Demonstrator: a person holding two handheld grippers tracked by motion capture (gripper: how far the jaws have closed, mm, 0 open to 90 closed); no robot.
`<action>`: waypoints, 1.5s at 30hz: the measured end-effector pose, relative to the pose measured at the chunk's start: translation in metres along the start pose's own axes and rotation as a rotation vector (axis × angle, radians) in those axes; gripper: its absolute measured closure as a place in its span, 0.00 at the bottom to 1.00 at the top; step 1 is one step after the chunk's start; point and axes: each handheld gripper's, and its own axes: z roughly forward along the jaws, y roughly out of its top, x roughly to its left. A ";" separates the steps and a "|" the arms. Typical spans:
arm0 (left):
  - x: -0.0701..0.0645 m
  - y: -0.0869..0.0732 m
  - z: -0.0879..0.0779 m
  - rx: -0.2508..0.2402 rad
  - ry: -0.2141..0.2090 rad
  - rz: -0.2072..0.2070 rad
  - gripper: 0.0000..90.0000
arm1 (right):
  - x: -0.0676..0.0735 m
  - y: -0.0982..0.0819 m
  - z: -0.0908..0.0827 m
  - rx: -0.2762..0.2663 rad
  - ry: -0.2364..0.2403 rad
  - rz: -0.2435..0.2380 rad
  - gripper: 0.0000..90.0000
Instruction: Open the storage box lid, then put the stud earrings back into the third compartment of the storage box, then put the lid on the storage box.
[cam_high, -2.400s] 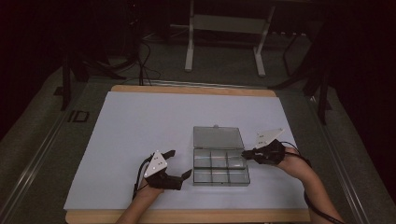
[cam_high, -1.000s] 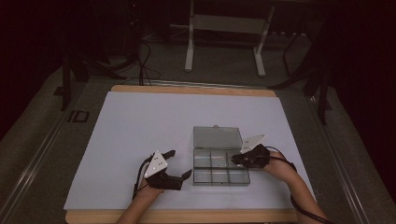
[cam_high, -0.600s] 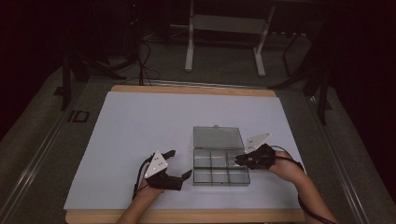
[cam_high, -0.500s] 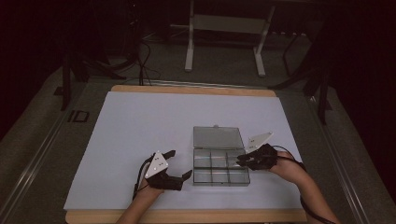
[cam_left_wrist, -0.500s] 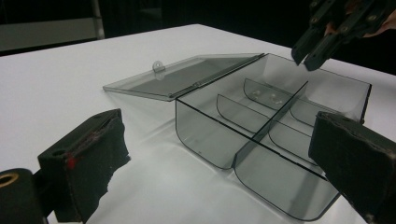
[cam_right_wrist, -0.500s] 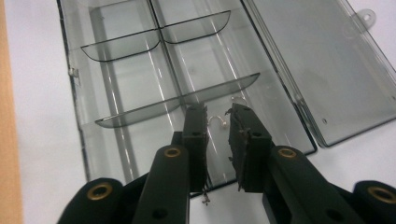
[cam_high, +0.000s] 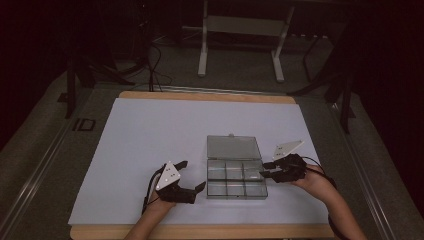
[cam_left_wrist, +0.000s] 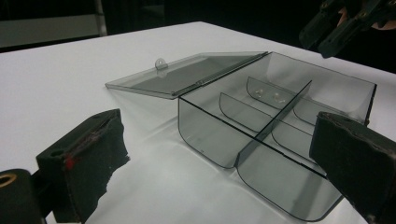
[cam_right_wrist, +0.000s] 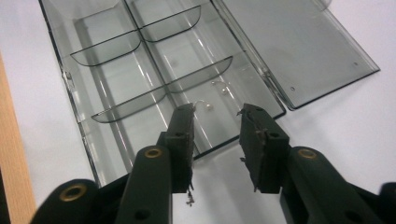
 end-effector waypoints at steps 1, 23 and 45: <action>0.000 0.000 0.001 0.007 0.006 0.002 0.04 | 0.000 -0.001 -0.001 -0.008 -0.003 0.013 0.69; -0.006 0.038 0.013 0.086 -0.017 -0.065 0.03 | -0.005 -0.032 -0.023 -0.123 -0.152 0.160 0.59; 0.006 0.089 0.068 0.192 0.048 -0.056 0.03 | -0.005 -0.028 -0.009 -0.222 -0.292 0.245 0.54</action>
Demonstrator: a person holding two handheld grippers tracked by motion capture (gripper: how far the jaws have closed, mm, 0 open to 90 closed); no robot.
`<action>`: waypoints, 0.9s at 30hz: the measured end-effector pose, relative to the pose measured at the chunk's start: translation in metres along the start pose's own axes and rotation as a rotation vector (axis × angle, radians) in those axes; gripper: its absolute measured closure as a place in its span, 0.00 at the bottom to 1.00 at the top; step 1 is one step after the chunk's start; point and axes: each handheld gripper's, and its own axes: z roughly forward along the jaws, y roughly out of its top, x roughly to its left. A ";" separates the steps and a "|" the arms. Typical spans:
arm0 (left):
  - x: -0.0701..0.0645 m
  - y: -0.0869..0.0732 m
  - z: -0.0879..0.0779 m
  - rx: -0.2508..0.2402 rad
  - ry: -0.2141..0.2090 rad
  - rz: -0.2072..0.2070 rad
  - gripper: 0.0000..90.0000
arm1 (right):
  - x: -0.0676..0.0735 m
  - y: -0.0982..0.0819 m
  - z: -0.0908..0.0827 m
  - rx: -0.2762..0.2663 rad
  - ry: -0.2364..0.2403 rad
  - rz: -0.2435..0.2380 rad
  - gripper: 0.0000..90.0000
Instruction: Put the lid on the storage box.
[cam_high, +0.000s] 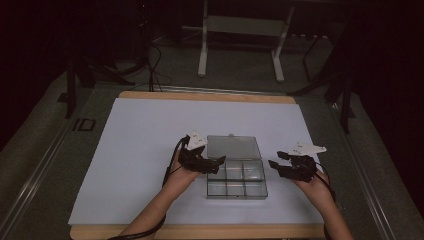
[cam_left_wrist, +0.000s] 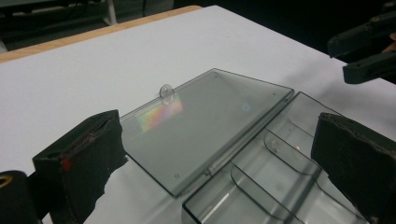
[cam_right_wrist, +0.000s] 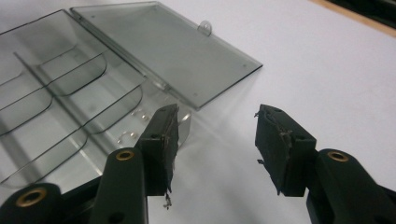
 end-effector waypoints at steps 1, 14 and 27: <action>0.001 0.001 0.002 0.001 0.006 -0.005 0.03 | 0.000 0.001 0.000 -0.004 -0.003 0.005 0.54; 0.017 0.012 0.027 0.076 0.069 -0.115 0.03 | 0.005 0.006 0.004 -0.026 -0.049 -0.004 0.50; 0.021 0.008 0.056 0.172 0.155 -0.222 0.17 | 0.010 0.008 0.008 -0.010 -0.047 -0.007 0.50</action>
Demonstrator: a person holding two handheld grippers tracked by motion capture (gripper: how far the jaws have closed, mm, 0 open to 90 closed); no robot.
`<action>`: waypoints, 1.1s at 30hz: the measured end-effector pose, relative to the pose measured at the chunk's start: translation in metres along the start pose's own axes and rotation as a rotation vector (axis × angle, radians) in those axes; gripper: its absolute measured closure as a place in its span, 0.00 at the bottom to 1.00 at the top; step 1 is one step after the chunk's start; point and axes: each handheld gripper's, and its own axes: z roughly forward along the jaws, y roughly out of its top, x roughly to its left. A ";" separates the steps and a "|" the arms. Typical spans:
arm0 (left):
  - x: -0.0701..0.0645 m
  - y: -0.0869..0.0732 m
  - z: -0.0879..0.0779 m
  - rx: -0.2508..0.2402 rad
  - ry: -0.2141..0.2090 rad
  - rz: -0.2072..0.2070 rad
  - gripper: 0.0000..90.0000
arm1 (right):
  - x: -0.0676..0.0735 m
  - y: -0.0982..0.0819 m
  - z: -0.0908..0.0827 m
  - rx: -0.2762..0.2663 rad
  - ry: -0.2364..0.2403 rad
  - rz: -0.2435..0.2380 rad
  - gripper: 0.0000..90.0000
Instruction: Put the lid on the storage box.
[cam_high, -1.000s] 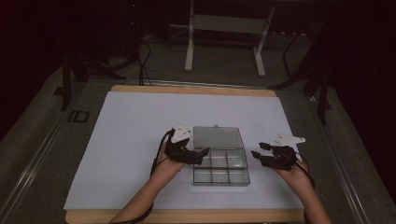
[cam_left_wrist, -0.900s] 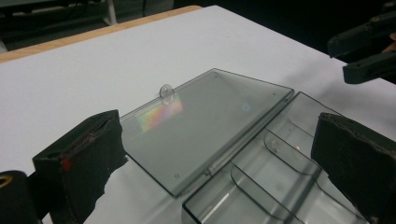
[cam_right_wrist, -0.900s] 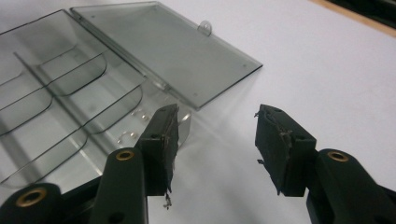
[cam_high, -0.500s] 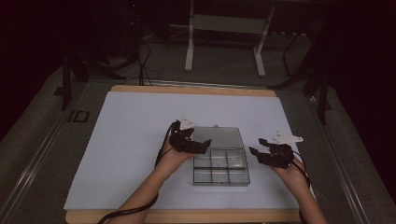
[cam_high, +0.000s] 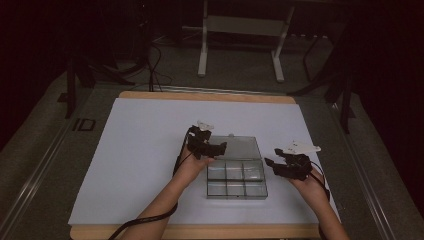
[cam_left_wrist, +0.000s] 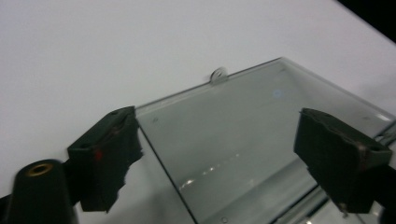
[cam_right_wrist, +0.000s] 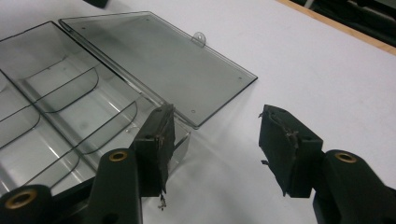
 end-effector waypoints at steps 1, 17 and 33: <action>0.001 -0.001 0.002 0.015 -0.013 -0.020 0.17 | 0.000 0.000 0.000 0.001 -0.002 0.000 0.50; 0.006 -0.014 0.019 0.098 -0.047 -0.068 0.20 | 0.003 -0.004 0.006 0.029 0.008 -0.004 0.50; 0.023 -0.017 0.023 0.152 -0.203 -0.247 0.29 | 0.003 -0.002 0.006 0.034 0.006 -0.003 0.51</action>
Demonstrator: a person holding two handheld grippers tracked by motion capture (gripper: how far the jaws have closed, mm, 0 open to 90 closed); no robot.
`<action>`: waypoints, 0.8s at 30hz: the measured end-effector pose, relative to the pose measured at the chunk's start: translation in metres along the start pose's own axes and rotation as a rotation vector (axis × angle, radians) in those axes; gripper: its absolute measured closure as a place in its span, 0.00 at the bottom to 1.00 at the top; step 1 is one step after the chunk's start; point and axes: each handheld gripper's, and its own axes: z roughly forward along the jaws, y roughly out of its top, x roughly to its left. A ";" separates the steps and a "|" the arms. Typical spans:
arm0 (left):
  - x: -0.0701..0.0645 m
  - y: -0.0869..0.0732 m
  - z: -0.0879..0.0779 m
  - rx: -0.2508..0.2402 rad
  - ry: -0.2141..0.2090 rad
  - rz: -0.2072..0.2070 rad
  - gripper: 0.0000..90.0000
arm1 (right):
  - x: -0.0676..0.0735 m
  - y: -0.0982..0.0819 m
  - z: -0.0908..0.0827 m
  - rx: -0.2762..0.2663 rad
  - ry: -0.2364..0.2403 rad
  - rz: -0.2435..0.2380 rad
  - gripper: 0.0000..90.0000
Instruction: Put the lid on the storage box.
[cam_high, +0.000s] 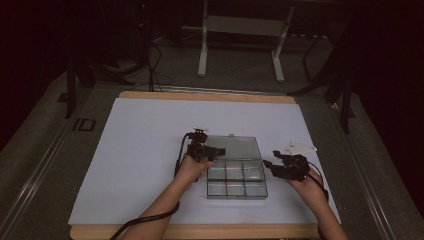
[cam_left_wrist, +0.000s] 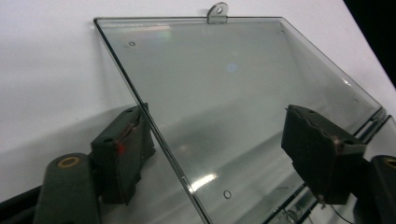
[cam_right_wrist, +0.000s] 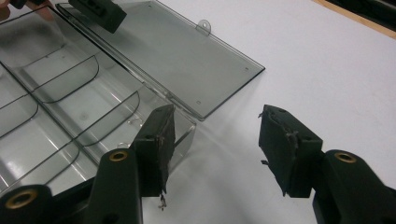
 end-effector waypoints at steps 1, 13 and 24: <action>0.001 -0.001 0.000 -0.001 -0.007 -0.007 0.30 | 0.000 0.000 0.000 0.001 -0.002 0.000 0.51; -0.003 -0.004 -0.011 -0.060 -0.012 0.015 0.45 | -0.027 0.005 0.030 0.024 0.057 0.201 0.51; -0.003 -0.007 -0.014 -0.104 -0.012 0.039 0.50 | -0.041 0.013 0.062 0.085 0.208 0.372 0.53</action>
